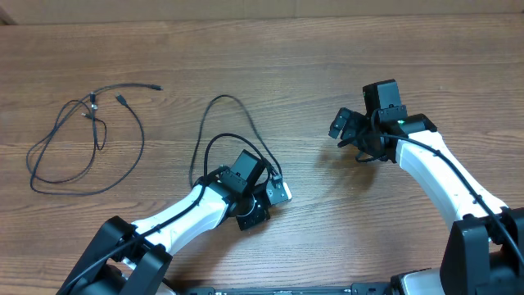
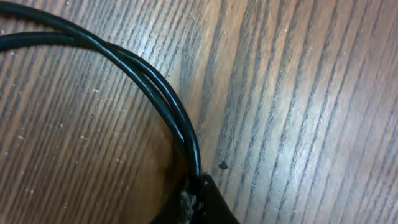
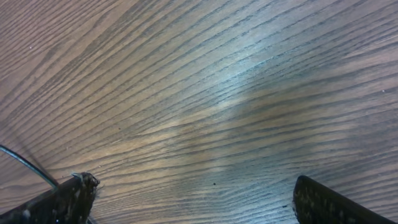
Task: Untangle cables
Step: 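Swing the left gripper with the cable leftward toward the far-left cable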
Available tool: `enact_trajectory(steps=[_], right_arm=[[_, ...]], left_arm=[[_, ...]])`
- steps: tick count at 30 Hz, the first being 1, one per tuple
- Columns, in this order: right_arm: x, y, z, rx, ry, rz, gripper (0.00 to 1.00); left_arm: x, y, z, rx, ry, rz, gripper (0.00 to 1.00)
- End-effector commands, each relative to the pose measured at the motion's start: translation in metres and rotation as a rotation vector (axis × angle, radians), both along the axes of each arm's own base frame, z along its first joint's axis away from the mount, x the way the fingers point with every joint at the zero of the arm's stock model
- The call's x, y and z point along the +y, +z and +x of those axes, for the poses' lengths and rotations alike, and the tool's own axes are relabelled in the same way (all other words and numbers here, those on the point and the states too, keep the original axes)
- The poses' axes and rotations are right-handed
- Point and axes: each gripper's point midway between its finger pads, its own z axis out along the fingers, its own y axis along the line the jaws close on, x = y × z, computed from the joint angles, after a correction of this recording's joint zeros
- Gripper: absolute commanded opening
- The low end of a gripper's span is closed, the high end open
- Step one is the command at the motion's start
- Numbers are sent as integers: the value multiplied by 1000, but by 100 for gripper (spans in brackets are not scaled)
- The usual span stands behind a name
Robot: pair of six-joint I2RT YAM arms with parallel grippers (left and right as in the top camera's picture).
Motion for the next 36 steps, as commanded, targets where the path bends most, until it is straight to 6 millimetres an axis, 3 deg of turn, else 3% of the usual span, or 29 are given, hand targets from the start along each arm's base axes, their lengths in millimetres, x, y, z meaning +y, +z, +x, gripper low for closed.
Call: enact_trajectory(steps=[1, 6, 10, 17, 20, 21, 26, 28, 32, 36], right_arm=[[0, 2, 2, -13, 2, -9, 100], [0, 2, 2, -13, 2, -9, 100], [0, 2, 2, -13, 2, -9, 100], [0, 2, 2, -13, 2, -9, 100], [0, 2, 2, -13, 2, -9, 100], [0, 2, 2, -13, 2, -9, 100], [0, 2, 2, -13, 2, -9, 100], [0, 2, 2, -13, 2, -9, 100], [0, 2, 2, -13, 2, -9, 100], [0, 2, 2, -13, 2, -9, 100]], left_arm=[[0, 9, 12, -13, 76, 22, 4], [-9, 67, 66, -220, 210, -17, 4], [0, 117, 109, -434, 331, -1, 4], [55, 212, 183, -876, 712, 59, 4], [75, 234, 198, -924, 832, 13, 4], [96, 242, 208, -930, 907, 1, 4], [167, 245, 222, -920, 1160, -9, 4], [207, 240, 221, -887, 1333, -35, 4], [261, 218, 213, -755, 1512, -68, 4], [321, 200, 191, -656, 1719, -58, 4]])
